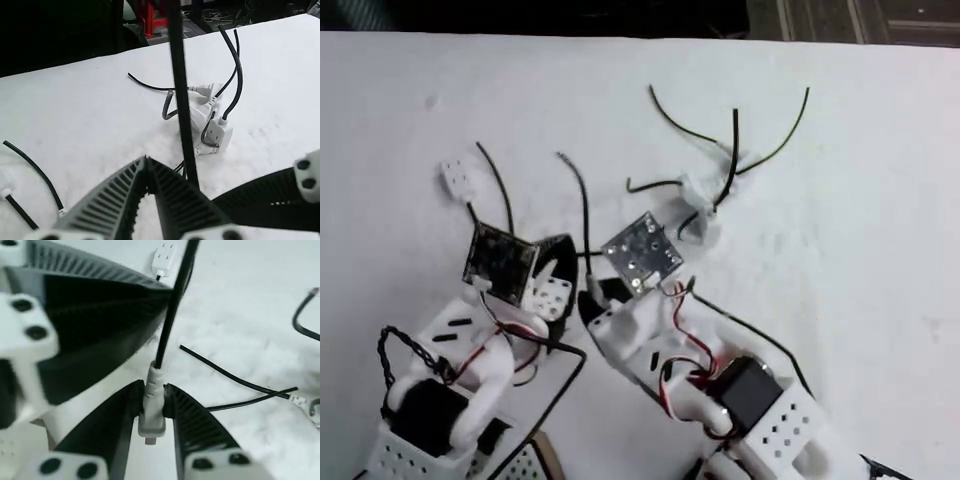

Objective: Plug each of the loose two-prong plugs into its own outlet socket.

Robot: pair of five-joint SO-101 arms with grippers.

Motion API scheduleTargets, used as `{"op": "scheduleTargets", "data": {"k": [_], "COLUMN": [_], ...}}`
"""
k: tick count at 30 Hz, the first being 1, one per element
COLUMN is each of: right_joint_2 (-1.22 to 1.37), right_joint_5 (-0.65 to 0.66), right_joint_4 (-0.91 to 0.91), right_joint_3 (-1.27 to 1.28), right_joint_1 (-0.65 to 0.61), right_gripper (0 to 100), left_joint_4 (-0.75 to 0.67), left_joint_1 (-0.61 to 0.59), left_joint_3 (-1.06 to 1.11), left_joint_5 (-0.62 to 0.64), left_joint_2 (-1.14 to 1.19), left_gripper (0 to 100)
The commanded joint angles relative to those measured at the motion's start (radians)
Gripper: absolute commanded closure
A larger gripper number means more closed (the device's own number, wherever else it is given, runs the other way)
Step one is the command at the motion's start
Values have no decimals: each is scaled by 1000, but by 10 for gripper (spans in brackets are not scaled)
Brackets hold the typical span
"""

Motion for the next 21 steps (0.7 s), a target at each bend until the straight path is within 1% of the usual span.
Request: {"op": "scheduleTargets", "data": {"k": [1, 4, 7, 16, 18, 21], "right_joint_2": [-84, -140, -170, -170, -166, -159], "right_joint_5": [0, 0, 8, 28, 28, 28], "right_joint_4": [16, 33, 24, 30, 30, 31], "right_joint_3": [-5, -3, 26, 28, 28, 29], "right_joint_1": [-44, -68, -68, -76, -70, -28], "right_gripper": [981, 981, 981, 981, 981, 981], "left_joint_4": [-17, -3, 15, 18, 18, 11], "left_joint_1": [12, 64, 133, 134, 96, -51], "left_joint_3": [0, 2, 0, 2, 2, -2], "left_joint_5": [11, 9, -34, -46, -41, -40], "left_joint_2": [-13, -13, -18, -18, -18, -18], "left_gripper": [979, 979, 979, 979, 979, 979]}}
